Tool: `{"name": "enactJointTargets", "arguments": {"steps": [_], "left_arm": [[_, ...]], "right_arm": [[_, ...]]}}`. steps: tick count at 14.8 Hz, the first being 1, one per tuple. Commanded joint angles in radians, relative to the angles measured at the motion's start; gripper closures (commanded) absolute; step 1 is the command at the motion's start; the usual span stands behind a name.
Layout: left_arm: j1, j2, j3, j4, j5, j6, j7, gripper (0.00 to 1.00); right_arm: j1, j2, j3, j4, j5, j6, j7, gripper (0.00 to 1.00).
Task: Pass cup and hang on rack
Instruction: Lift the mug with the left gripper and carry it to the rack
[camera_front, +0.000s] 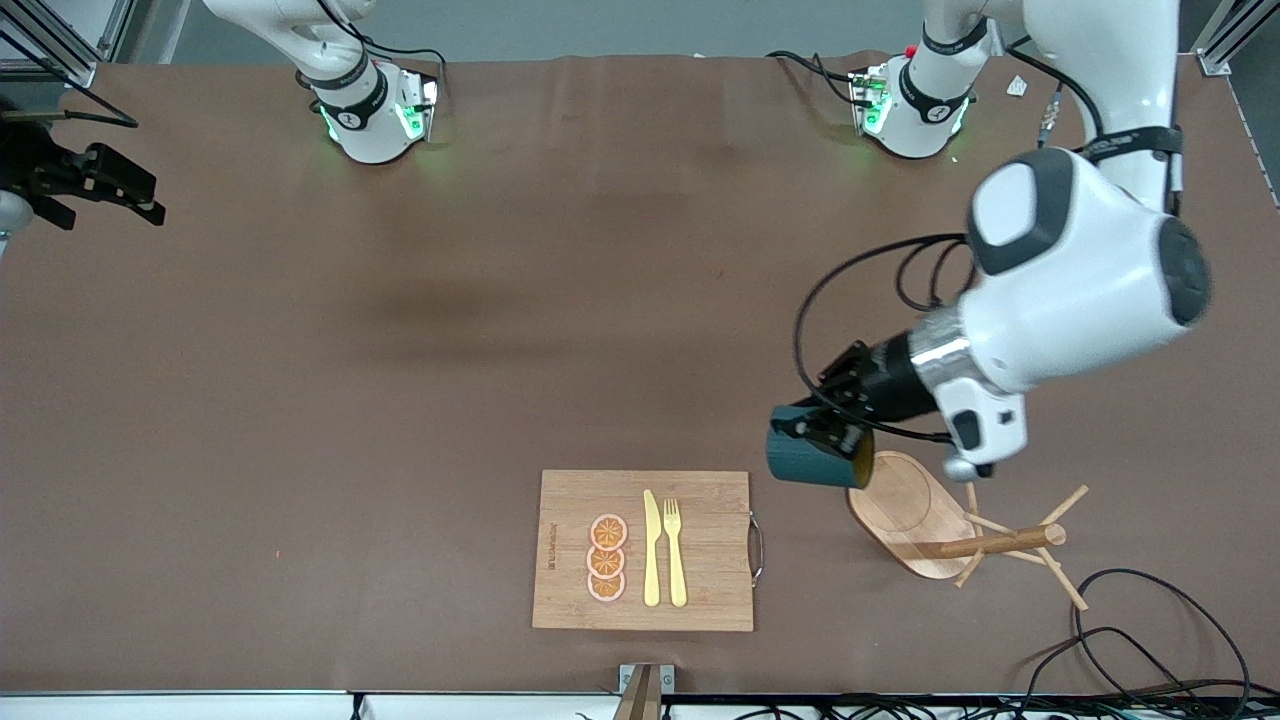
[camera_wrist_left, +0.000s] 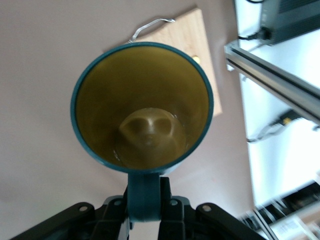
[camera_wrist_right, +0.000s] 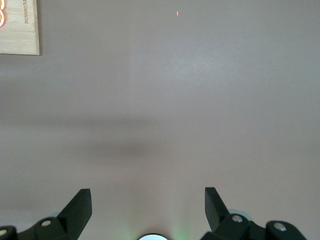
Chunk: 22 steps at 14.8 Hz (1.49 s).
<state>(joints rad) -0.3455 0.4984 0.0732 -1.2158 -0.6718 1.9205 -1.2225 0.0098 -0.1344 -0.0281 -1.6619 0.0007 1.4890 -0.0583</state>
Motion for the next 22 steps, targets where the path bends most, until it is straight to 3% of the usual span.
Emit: {"name": "enactJointTargets", "arguments": {"steps": [1, 6, 12, 22], "left_arm": [[0.078, -0.012, -0.009, -0.022, -0.142, -0.005, 0.11, 1.0], [0.177, 0.029, -0.009, -0.025, -0.264, -0.098, 0.366, 1.0], [0.289, 0.107, -0.009, -0.025, -0.477, -0.228, 0.526, 1.0], [0.358, 0.178, -0.007, -0.025, -0.594, -0.301, 0.546, 1.0]], "right_arm": [[-0.002, -0.024, 0.004, -0.022, -0.007, 0.011, -0.005, 0.0], [-0.004, -0.024, -0.001, -0.019, -0.004, 0.023, -0.005, 0.0], [-0.002, -0.024, -0.001, -0.019, -0.004, 0.02, -0.005, 0.0], [0.016, -0.024, 0.007, -0.021, -0.004, 0.014, 0.003, 0.0]]}}
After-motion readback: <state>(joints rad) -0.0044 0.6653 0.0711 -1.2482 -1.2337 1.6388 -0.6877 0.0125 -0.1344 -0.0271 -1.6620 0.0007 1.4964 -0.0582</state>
